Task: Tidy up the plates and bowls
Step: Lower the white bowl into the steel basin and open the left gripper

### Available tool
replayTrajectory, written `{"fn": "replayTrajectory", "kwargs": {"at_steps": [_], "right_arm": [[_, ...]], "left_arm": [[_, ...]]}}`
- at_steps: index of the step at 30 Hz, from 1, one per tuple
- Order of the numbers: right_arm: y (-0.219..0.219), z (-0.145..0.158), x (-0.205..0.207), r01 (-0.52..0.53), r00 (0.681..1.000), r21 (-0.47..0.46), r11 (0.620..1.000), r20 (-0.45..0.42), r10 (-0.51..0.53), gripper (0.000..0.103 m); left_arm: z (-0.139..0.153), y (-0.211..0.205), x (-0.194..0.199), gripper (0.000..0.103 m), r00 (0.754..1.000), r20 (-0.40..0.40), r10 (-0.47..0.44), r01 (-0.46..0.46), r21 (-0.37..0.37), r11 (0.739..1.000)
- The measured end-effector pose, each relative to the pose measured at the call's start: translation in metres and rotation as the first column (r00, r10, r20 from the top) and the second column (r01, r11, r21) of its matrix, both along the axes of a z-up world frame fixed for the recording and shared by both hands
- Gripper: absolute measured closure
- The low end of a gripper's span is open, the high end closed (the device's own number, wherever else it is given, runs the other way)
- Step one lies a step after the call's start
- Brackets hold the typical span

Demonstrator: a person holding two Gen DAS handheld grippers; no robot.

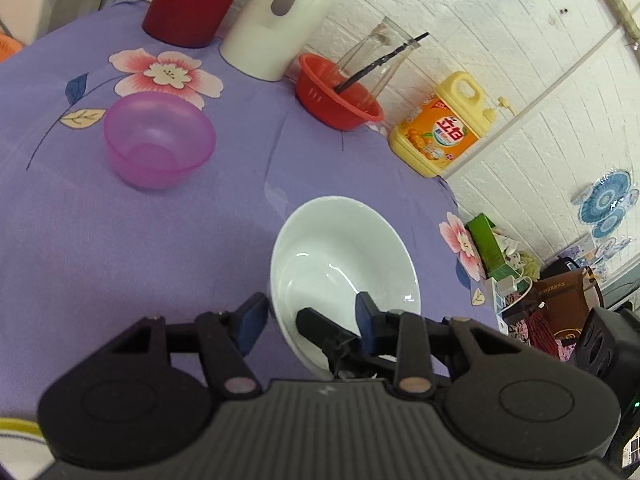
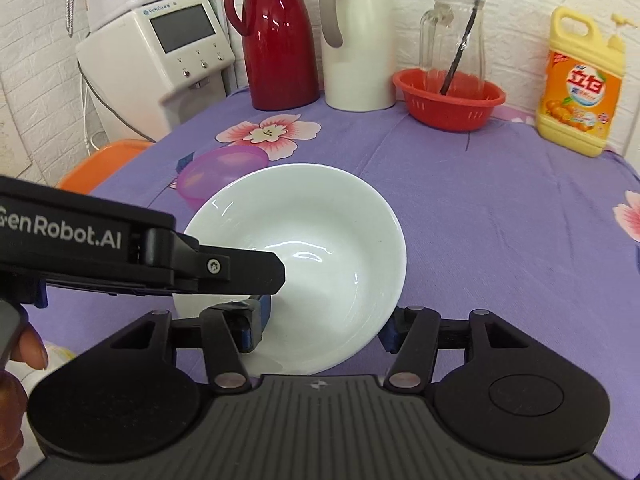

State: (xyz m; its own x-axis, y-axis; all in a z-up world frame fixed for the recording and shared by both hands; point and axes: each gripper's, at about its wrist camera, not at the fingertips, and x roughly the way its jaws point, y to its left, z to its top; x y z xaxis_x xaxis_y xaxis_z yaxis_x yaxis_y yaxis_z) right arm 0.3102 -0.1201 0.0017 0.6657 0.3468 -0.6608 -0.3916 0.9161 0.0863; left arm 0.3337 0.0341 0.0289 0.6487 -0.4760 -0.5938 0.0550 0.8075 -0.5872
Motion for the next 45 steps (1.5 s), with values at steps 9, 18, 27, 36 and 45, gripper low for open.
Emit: {"fn": "replayTrajectory", "kwargs": {"at_steps": [9,18,27,36,45], "right_arm": [[-0.030,0.000,-0.089,0.078,0.996,0.034,0.996,0.039,-0.079,0.005],[-0.045,-0.020,-0.154,0.136,0.990,0.052,0.989,0.030,-0.138,0.000],[-0.056,-0.029,-0.165,0.133,0.991,0.095,0.987,0.017,-0.135,0.000],[-0.069,-0.024,-0.175,0.156,0.985,0.128,0.979,0.055,-0.164,0.000],[-0.072,-0.011,-0.175,0.162,0.976,0.134,0.978,0.122,-0.179,0.000]], "left_arm": [[0.002,-0.030,-0.083,0.069,0.994,0.046,-0.096,0.097,-0.011,0.995],[-0.020,-0.054,-0.135,0.069,0.981,0.018,-0.194,0.193,0.019,0.981],[-0.029,-0.063,-0.138,0.055,0.970,-0.002,-0.242,0.242,0.056,0.969],[-0.021,-0.055,-0.137,0.034,0.966,-0.021,-0.259,0.259,0.028,0.965],[0.018,-0.029,-0.142,0.031,0.965,0.108,-0.238,0.236,0.026,0.971]]}}
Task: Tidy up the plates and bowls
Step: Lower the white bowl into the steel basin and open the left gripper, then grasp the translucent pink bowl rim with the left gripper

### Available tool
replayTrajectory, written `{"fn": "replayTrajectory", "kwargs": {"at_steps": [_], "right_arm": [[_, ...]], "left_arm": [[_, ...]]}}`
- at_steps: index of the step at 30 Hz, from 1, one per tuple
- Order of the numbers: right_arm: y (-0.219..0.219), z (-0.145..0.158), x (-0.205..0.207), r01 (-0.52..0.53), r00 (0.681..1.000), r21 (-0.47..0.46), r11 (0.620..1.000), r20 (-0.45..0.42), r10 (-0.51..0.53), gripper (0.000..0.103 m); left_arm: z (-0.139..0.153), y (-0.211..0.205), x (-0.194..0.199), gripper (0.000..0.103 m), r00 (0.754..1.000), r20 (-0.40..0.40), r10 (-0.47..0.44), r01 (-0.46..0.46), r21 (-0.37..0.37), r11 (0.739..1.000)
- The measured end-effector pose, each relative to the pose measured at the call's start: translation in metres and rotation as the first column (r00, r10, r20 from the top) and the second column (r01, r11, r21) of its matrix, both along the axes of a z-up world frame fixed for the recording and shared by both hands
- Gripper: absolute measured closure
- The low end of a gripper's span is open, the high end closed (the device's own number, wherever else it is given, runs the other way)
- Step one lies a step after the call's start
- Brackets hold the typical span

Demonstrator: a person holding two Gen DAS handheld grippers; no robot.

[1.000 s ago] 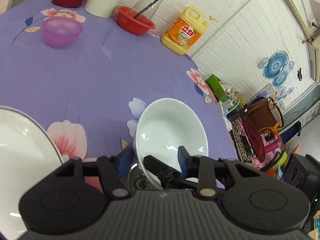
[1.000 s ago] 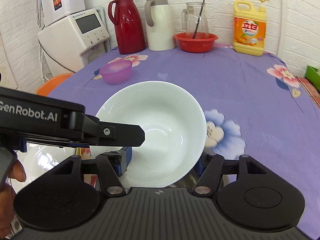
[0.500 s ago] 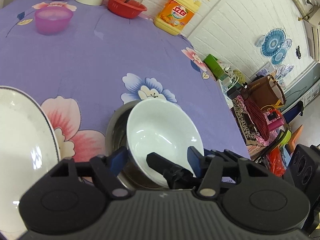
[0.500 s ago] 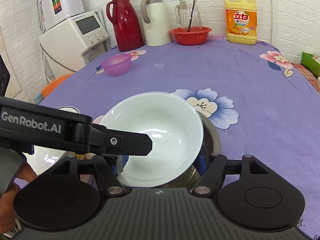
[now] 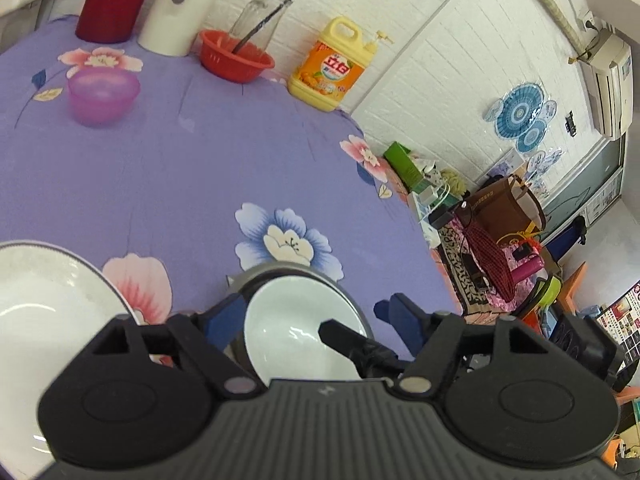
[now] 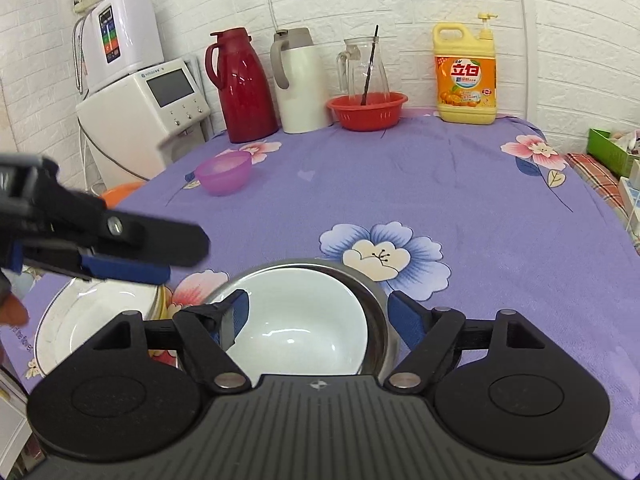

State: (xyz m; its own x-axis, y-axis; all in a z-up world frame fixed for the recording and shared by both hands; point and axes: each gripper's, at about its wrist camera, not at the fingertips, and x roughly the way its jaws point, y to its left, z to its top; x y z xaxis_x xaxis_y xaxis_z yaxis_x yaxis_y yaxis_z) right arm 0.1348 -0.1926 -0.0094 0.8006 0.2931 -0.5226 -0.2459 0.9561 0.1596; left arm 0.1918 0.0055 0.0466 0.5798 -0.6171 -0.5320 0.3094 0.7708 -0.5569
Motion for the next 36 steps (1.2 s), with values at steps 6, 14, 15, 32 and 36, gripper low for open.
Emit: {"fn": "replayTrajectory", "kwargs": {"at_steps": [6,14,15,32,36], "right_arm": [[0.008,0.003,0.008,-0.024,1.000,-0.028,0.999,-0.002,0.024,0.000],[0.044,0.002,0.043,-0.102,0.994,-0.042,0.994,-0.053,0.099,0.000],[0.050,0.003,0.048,-0.116,0.992,-0.046,0.992,-0.057,0.113,0.000],[0.158,0.034,0.229,-0.235,0.971,-0.116,0.965,-0.083,0.226,0.000],[0.165,0.018,0.275,-0.201,0.973,-0.117,0.973,-0.138,0.184,0.000]], "left_arm": [[0.007,0.053,0.015,0.031,0.989,0.037,0.143,-0.143,0.013,0.990],[-0.020,0.131,0.035,0.031,0.952,-0.023,0.304,-0.303,0.048,0.952],[-0.023,0.138,0.037,0.031,0.948,-0.030,0.316,-0.314,0.046,0.948],[-0.013,0.189,0.189,0.031,0.926,-0.003,0.378,-0.376,0.091,0.922],[-0.027,0.184,0.232,0.031,0.928,-0.045,0.370,-0.362,0.120,0.924]]}}
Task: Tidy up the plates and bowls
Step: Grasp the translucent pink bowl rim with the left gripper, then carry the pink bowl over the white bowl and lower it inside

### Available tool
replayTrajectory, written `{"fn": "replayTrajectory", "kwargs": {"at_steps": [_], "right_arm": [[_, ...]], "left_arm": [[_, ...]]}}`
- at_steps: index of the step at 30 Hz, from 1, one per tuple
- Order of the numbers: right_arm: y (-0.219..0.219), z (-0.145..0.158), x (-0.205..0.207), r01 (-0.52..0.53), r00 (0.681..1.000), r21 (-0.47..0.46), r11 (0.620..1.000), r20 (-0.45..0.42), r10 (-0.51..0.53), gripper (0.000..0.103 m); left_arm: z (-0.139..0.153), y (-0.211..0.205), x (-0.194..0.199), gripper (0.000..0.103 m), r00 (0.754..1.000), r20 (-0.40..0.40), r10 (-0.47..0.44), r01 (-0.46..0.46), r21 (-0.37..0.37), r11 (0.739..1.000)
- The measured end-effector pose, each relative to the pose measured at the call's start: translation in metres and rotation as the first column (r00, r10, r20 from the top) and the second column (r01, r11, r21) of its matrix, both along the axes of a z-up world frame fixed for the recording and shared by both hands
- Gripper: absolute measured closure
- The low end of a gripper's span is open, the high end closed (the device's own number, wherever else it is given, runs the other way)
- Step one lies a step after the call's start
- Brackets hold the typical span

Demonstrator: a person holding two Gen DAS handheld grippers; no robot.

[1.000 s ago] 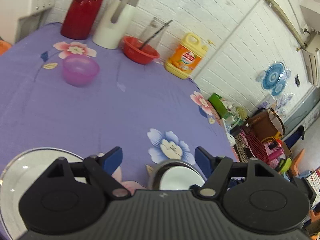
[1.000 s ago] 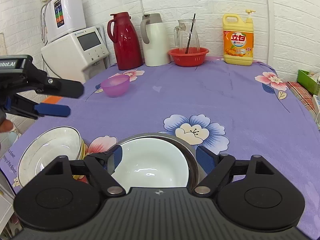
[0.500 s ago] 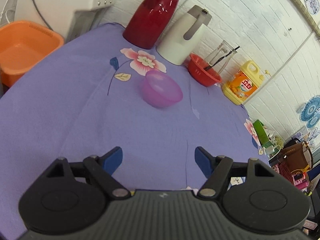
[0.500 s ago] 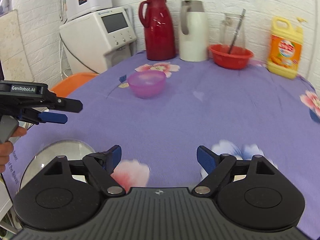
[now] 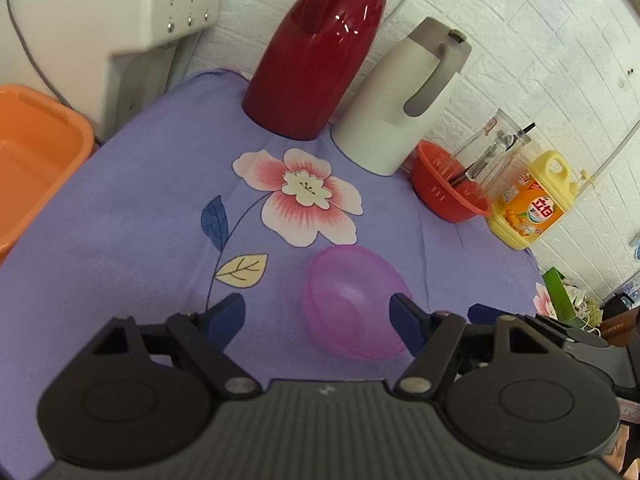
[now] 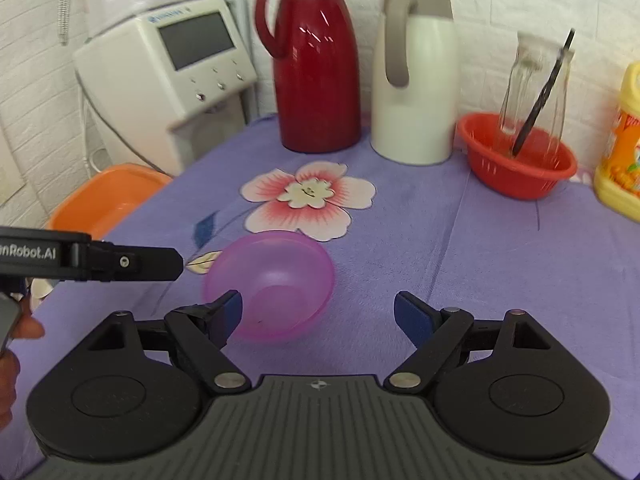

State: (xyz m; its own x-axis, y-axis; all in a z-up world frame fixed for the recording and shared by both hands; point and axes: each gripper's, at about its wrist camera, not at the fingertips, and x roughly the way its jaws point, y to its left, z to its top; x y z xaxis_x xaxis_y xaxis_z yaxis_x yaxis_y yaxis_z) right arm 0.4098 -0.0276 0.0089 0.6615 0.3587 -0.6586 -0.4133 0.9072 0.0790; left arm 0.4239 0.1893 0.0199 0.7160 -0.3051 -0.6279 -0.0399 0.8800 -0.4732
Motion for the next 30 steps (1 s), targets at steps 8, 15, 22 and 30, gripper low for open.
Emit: {"fn": "replayTrajectory", "kwargs": {"at_steps": [8,15,22,30], "right_arm": [[0.009,-0.032,0.038,-0.011,0.996,-0.017,1.000,-0.093,0.010,0.000],[0.022,-0.037,0.035,-0.045,0.994,-0.038,0.998,-0.101,0.041,0.017],[0.031,-0.031,0.007,-0.101,0.991,-0.073,0.992,-0.090,0.094,0.038],[0.009,0.008,-0.044,-0.076,0.997,-0.060,0.995,-0.011,0.076,0.031]], "left_arm": [[-0.026,-0.018,0.039,0.048,0.996,-0.060,-0.070,0.070,-0.004,0.998],[-0.034,-0.031,0.041,0.072,0.994,-0.072,-0.084,0.085,0.002,0.996],[-0.024,-0.039,0.017,0.082,0.996,-0.054,-0.077,0.079,0.029,0.996],[0.020,-0.065,-0.040,0.082,0.992,0.040,-0.117,0.116,0.033,0.993]]}}
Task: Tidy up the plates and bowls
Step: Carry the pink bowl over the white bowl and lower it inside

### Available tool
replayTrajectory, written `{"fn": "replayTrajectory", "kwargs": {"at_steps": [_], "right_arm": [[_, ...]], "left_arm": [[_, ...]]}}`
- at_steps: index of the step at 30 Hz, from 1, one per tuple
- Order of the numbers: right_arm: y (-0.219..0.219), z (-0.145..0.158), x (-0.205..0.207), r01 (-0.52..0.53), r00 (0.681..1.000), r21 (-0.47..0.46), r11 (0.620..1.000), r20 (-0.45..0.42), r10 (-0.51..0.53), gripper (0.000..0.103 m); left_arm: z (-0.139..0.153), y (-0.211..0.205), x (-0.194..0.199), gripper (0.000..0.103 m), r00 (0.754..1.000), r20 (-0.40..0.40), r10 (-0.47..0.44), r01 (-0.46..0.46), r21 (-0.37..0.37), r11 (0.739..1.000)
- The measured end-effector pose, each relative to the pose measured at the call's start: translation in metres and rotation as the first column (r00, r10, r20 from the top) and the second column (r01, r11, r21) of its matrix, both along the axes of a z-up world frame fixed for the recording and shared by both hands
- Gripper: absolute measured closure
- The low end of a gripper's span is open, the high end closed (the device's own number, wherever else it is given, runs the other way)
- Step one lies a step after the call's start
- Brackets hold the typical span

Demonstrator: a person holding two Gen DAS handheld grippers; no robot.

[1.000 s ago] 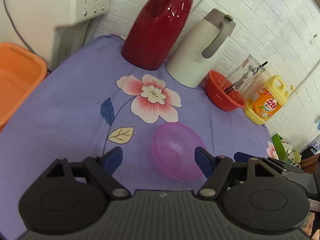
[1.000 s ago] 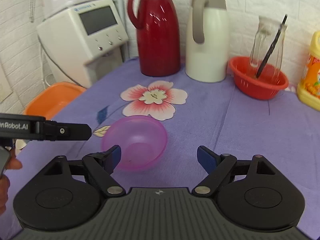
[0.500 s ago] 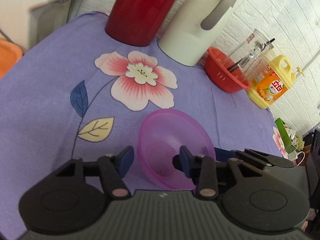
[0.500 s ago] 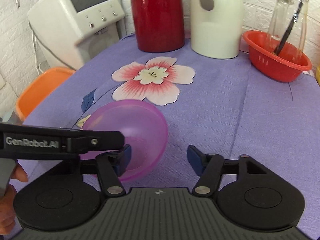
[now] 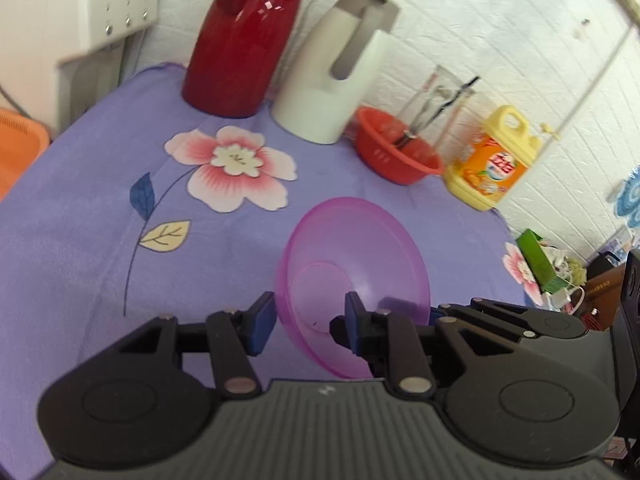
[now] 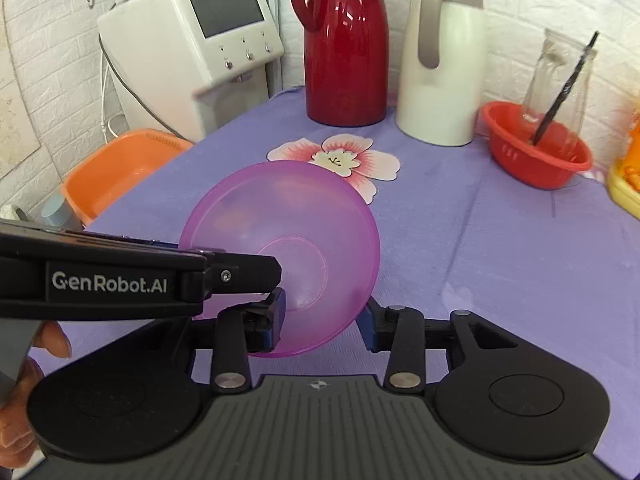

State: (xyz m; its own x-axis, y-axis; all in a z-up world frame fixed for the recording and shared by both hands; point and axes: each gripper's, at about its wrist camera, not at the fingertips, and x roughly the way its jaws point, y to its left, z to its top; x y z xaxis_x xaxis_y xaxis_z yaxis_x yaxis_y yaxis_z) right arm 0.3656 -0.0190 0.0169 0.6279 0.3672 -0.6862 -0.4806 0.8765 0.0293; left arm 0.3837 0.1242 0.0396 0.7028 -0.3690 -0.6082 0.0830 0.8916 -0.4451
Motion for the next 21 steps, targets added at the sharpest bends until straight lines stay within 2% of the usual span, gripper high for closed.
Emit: {"fn": "replayTrajectory", "kwargs": {"at_steps": [5,11,16,21], "right_arm": [[-0.028,0.014,-0.048,0.029,0.998,-0.012,1.000,0.047,-0.028,0.027],[-0.074,0.018,-0.107,0.091,0.993,-0.036,0.995,0.073,-0.088,0.023],[-0.115,0.010,-0.156,0.153,0.986,-0.066,0.986,0.075,-0.148,0.021],[-0.140,-0.005,-0.191,0.192,0.981,-0.069,0.979,0.041,-0.190,0.017]], "left_arm": [[0.013,-0.033,-0.045,0.082,0.998,0.042,-0.055,0.055,0.000,0.998],[0.015,-0.085,-0.098,0.082,0.986,0.064,-0.154,0.155,-0.015,0.988],[0.006,-0.129,-0.139,0.081,0.965,0.053,-0.259,0.260,-0.022,0.965],[-0.012,-0.160,-0.169,0.081,0.944,0.014,-0.330,0.330,-0.003,0.944]]}}
